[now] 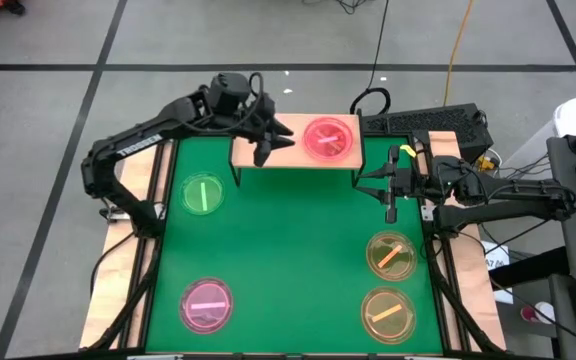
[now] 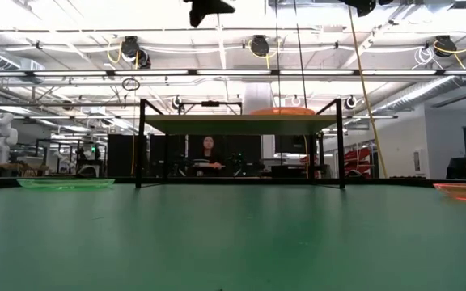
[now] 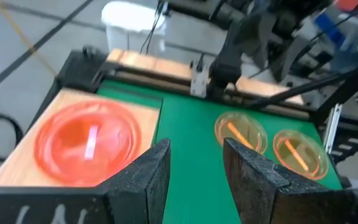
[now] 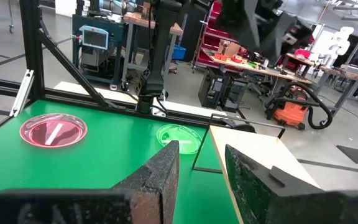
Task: Place and stack plates onto a shelf
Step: Put the orange plate on the shelf
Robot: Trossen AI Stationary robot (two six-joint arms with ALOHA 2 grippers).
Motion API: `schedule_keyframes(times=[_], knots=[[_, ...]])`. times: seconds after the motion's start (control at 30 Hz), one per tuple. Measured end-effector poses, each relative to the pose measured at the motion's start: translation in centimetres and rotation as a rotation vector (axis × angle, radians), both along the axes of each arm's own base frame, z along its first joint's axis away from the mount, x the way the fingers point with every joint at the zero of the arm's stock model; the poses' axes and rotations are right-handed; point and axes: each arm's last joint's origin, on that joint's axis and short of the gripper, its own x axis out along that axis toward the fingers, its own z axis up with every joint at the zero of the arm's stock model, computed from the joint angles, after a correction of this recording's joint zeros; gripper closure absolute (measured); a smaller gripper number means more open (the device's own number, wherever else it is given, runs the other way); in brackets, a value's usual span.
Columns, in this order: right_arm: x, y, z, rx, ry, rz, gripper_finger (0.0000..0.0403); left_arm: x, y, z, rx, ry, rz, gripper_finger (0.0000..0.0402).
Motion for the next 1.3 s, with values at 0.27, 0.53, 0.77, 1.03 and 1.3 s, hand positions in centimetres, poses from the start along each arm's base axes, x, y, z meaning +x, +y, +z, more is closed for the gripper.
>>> schedule_keyframes(times=[0.27,0.53,0.77,1.03,1.3], knots=[[0.1,0.0,0.0,0.000,-0.003,0.004,0.0289,-0.7,-4.3,1.9,0.052,-0.068,-0.135,0.0250],[0.1,0.0,0.0,0.038,-0.004,0.000,0.0289,-2.5,-7.2,4.2,0.141,-0.180,-0.222,0.0250],[0.1,0.0,-0.1,0.081,-0.003,-0.004,0.0289,-5.2,-7.7,1.5,0.158,-0.256,-0.128,0.0249],[0.1,0.0,-0.1,0.087,0.004,-0.005,0.0289,-9.3,-8.3,-4.3,0.094,-0.454,-0.039,0.0249],[0.1,0.0,-0.9,0.081,0.077,-0.004,0.0289,-12.5,-9.0,-7.6,0.056,-0.541,-0.025,0.0249]])
